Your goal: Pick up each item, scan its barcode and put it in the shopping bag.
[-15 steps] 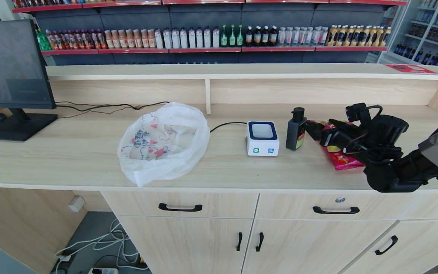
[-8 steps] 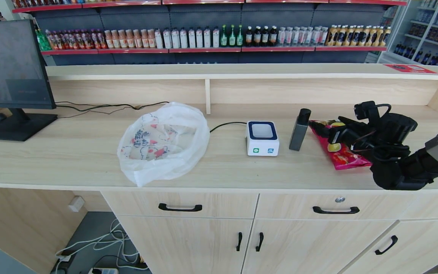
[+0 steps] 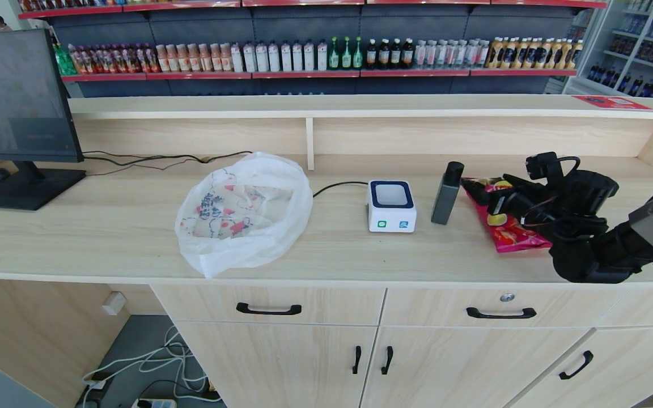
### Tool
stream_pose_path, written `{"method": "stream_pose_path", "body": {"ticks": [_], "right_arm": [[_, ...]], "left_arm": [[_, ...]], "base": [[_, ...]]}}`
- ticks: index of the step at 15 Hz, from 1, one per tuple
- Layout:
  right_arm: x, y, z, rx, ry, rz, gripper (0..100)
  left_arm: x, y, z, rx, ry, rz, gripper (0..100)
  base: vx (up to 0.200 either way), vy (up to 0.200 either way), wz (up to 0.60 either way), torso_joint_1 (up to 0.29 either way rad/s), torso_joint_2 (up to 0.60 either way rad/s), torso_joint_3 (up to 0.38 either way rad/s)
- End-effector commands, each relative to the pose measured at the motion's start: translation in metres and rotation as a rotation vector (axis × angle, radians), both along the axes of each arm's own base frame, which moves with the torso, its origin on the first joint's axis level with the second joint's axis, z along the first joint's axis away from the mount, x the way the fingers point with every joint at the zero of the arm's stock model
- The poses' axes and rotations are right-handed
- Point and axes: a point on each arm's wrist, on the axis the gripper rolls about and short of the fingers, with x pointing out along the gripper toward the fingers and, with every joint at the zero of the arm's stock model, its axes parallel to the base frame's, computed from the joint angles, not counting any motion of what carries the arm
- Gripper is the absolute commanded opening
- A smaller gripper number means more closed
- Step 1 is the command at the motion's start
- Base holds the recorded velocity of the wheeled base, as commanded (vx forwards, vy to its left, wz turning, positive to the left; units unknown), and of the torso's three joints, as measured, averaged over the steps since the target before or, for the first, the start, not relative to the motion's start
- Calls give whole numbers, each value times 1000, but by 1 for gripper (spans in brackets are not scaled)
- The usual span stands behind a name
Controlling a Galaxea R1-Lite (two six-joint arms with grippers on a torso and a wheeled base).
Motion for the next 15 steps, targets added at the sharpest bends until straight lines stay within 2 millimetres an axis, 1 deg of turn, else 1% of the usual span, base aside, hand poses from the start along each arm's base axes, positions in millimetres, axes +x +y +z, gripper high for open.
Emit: {"method": "stream_pose_path", "body": {"ticks": [1, 2, 3, 4, 5, 7, 8, 9, 10, 11, 12, 13, 14, 15], "right_arm": [[-21, -1, 27, 4, -30, -1, 100], [-36, 2, 38, 4, -35, 2, 100], [-49, 3, 44, -2, -35, 1, 100], [-56, 3, 46, -4, -37, -3, 100], [-77, 9, 52, -17, -39, 3, 100], [-103, 21, 65, -12, -104, -39, 100], [-124, 36, 68, 17, -141, -46, 100], [-144, 55, 63, 60, -124, -22, 100], [-161, 82, 55, 89, -86, 13, 100], [-171, 108, 54, 133, -60, 56, 100], [-169, 124, 55, 172, -47, 69, 100], [-166, 126, 53, 175, -40, 60, 100], [-148, 132, 53, 187, -48, 7, 100], [-142, 132, 51, 192, -48, -26, 100]], "left_arm": [[0, 0, 0, 0, 0, 1, 100], [0, 0, 0, 0, 0, 1, 100], [0, 0, 0, 0, 0, 1, 100], [0, 0, 0, 0, 0, 1, 100], [0, 0, 0, 0, 0, 1, 100], [0, 0, 0, 0, 0, 1, 100], [0, 0, 0, 0, 0, 1, 100], [0, 0, 0, 0, 0, 1, 100], [0, 0, 0, 0, 1, 1, 100], [0, 0, 0, 0, 0, 1, 100], [0, 0, 0, 0, 0, 1, 100], [0, 0, 0, 0, 0, 1, 100], [0, 0, 0, 0, 0, 1, 100], [0, 0, 0, 0, 0, 1, 100]], "base": [[0, 0, 0, 0, 0, 0], [0, 0, 0, 0, 0, 0], [0, 0, 0, 0, 0, 0], [0, 0, 0, 0, 0, 0], [0, 0, 0, 0, 0, 0], [0, 0, 0, 0, 0, 0], [0, 0, 0, 0, 0, 0], [0, 0, 0, 0, 0, 0], [0, 0, 0, 0, 0, 0], [0, 0, 0, 0, 0, 0], [0, 0, 0, 0, 0, 0], [0, 0, 0, 0, 0, 0], [0, 0, 0, 0, 0, 0], [0, 0, 0, 0, 0, 0]]}}
